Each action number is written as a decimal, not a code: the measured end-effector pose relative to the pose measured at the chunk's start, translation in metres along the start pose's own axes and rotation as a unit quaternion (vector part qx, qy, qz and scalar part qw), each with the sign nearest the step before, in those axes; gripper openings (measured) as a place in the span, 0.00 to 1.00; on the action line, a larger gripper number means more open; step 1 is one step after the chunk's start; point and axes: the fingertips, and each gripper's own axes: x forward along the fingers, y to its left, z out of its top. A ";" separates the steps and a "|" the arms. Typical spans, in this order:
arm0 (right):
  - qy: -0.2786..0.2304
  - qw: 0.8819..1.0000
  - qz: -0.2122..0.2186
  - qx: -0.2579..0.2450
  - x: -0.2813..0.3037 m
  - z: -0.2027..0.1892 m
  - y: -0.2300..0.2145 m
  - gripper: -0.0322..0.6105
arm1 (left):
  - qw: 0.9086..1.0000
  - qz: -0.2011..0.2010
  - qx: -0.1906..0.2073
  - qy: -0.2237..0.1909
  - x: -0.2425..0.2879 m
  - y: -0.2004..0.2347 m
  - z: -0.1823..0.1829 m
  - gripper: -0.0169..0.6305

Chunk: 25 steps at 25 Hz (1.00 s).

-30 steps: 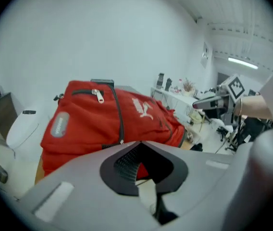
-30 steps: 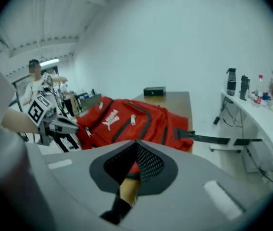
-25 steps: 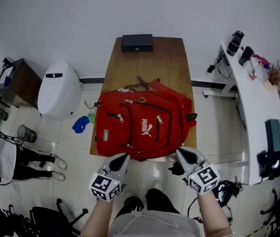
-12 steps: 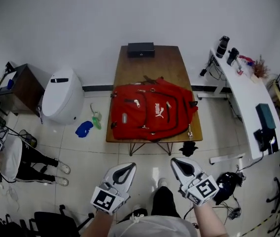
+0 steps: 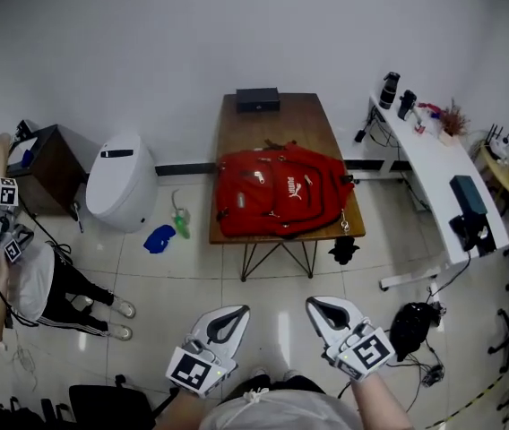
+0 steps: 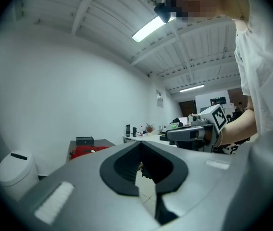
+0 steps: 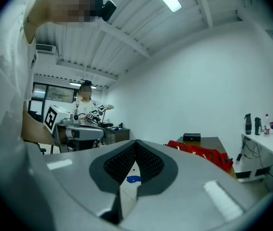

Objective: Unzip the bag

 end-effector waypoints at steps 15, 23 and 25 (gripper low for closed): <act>-0.011 0.997 0.033 -0.066 -0.044 0.024 0.021 0.06 | 0.999 -0.009 0.003 -0.037 0.001 -0.064 0.032 0.04; -0.009 0.997 0.040 -0.069 -0.048 0.019 0.026 0.06 | 0.999 -0.004 0.007 -0.032 -0.005 -0.065 0.029 0.04; -0.009 0.997 0.038 -0.069 -0.047 0.019 0.025 0.06 | 1.000 -0.003 0.008 -0.030 -0.005 -0.063 0.028 0.04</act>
